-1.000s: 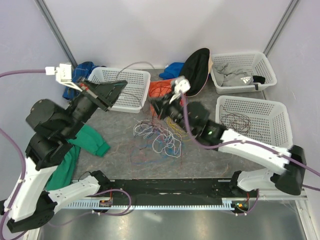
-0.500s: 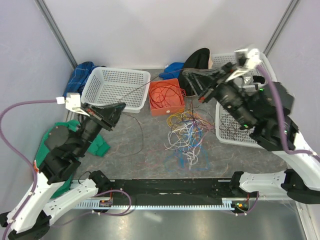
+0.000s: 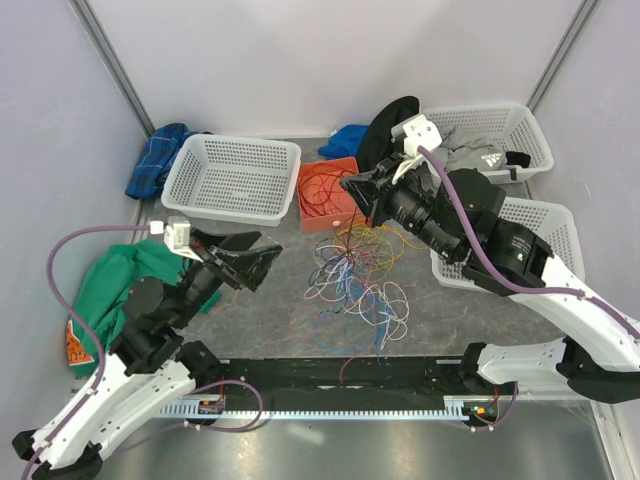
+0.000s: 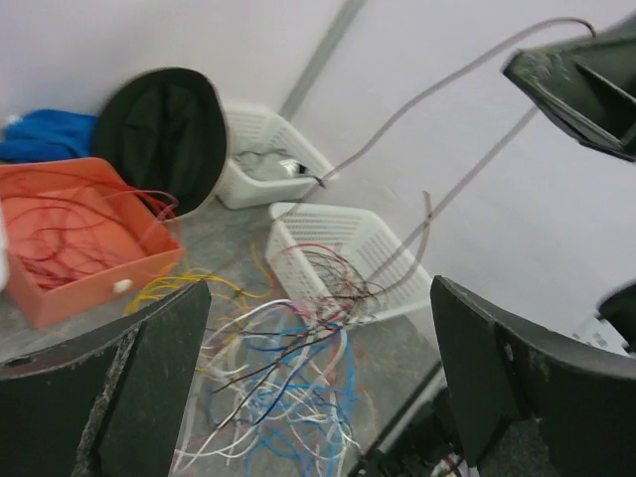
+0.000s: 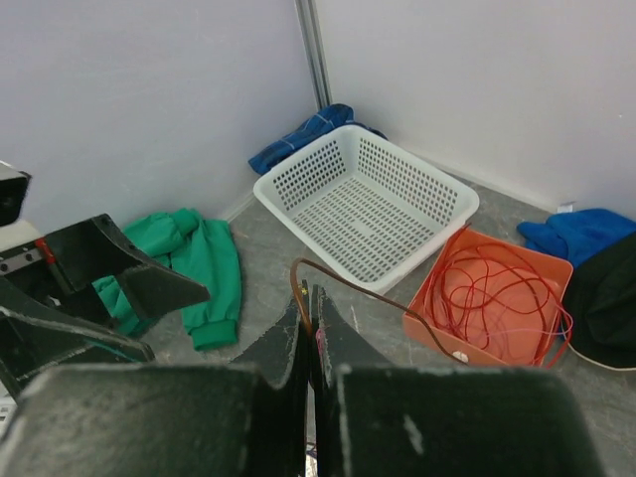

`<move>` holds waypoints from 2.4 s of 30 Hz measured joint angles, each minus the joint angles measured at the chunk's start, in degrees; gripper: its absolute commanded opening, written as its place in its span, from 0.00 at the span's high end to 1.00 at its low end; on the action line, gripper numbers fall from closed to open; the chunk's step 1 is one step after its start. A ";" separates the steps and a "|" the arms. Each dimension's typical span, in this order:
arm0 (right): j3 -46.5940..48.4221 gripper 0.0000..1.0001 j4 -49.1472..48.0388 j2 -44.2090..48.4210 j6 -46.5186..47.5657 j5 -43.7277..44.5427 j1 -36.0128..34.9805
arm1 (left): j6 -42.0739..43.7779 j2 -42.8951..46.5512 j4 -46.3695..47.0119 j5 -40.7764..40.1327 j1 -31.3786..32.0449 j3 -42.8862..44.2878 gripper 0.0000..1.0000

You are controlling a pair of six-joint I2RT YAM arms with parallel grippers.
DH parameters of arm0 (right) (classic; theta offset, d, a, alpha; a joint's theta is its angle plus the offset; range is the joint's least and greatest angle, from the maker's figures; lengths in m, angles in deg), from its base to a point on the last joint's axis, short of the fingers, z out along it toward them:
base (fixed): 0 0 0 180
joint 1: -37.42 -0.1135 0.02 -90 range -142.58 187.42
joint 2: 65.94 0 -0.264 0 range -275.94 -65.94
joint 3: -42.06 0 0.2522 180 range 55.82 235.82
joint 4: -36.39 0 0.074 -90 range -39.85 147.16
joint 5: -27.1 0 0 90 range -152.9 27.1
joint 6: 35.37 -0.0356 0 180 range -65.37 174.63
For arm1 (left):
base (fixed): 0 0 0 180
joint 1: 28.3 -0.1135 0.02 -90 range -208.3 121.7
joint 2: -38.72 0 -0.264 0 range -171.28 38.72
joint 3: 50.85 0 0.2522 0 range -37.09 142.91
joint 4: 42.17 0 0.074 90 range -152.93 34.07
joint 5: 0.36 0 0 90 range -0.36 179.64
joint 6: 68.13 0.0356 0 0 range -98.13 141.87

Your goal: Untangle the cables

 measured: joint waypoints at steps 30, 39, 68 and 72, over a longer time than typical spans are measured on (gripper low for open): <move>1.05 1.00 2.78 0.22 -3.37 -5.73 0.00 | 6.86 -32.20 28.98 13.31 13.42 -11.43 0.04; 1.33 1.00 3.65 2.19 -3.72 -5.95 0.00 | 8.17 -33.22 29.18 5.70 13.53 -11.76 0.98; 25.83 1.00 -1.25 -1.73 5.09 12.28 0.00 | -27.65 -18.47 8.68 -8.04 13.62 -36.83 0.98; 24.37 1.00 -1.44 -2.19 9.86 23.50 0.00 | -27.61 -10.01 3.52 -9.01 13.62 -36.94 0.98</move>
